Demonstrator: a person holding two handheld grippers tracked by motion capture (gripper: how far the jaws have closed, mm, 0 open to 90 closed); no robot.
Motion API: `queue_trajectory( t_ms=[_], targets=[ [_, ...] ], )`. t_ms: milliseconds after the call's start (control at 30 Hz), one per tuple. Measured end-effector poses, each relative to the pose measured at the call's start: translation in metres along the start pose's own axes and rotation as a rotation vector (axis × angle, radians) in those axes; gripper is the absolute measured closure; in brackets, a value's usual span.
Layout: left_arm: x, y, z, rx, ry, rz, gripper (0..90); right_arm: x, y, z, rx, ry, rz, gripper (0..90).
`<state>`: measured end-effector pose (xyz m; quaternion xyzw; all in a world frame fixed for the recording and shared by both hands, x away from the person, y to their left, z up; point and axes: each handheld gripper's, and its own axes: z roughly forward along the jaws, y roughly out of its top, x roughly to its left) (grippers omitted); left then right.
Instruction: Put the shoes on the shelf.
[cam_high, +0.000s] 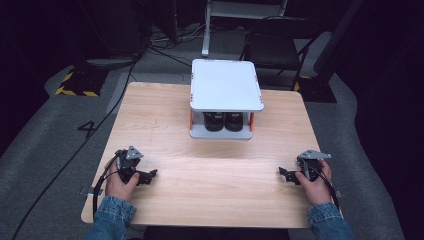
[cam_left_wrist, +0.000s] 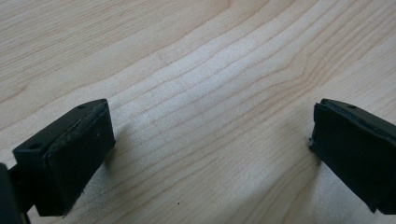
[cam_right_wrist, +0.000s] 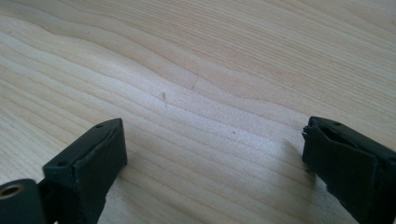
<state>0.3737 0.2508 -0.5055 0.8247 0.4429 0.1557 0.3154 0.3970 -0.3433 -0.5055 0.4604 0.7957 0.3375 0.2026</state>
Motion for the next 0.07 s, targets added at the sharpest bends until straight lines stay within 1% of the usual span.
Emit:
queue_trajectory(
  t_ms=[67],
  targets=[
    [0.0001,0.0002,0.0002,-0.001,0.002,-0.001,0.0,0.0004,0.0003,0.0003,0.001,0.0,0.003,5.8]
  ],
)
